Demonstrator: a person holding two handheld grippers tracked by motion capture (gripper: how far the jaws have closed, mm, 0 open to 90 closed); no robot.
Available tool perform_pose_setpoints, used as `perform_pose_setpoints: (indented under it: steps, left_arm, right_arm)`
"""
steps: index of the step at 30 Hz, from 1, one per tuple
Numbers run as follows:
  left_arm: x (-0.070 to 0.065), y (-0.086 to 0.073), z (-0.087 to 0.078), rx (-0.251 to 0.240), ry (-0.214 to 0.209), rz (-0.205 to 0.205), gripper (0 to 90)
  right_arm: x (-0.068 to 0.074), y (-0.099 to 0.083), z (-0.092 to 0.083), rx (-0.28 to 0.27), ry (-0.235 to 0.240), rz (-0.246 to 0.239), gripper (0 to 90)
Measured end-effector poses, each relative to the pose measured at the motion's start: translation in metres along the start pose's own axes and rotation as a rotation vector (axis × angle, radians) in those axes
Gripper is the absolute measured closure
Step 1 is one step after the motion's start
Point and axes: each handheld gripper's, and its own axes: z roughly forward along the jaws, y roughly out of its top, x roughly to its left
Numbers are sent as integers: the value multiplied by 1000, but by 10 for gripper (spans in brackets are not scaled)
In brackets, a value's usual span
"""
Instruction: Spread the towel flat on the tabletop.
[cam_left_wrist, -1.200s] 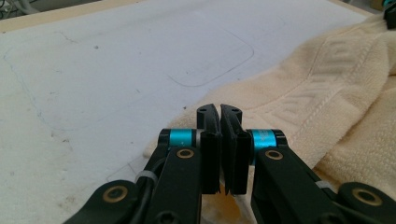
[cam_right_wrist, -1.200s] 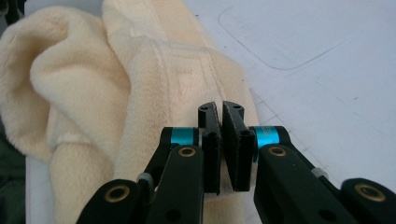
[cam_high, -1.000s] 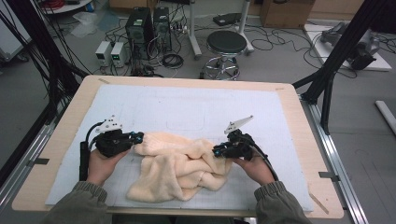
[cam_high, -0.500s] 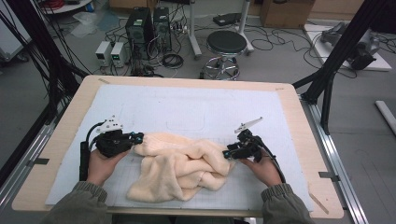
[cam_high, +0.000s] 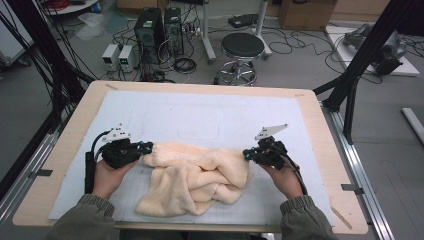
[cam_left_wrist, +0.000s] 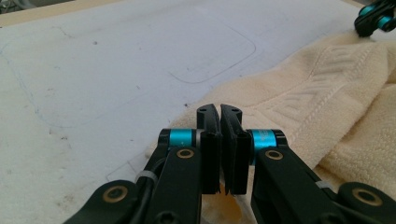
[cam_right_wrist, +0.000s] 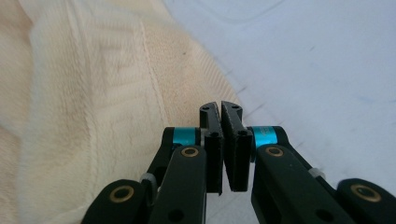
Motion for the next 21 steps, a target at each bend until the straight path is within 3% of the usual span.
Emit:
perform_pose_setpoints:
  steps: [6, 10, 14, 16, 18, 20, 21]
  left_arm:
    - [1, 11, -6, -40, 6, -8, 862]
    - [1, 15, -6, -33, 10, 10, 862]
    - [14, 24, 2, -35, 48, -10, 865]
    - [26, 41, 9, -67, 84, -31, 866]
    - [43, 73, 21, -96, 127, -42, 867]
    - [61, 109, 36, -91, 189, -49, 859]
    - [67, 122, 40, -82, 220, -71, 809]
  right_arm:
    - [3, 20, -27, -91, -19, -32, 878]
    - [10, 26, -31, -99, -10, -72, 878]
    - [6, 32, -28, -81, -16, -84, 882]
    - [-5, 43, -27, -74, -42, -93, 884]
    - [-24, 66, -28, -117, -73, -81, 885]
    - [-57, 101, -28, -163, -169, -37, 862]
    - [-73, 116, -28, -178, -224, 0, 760]
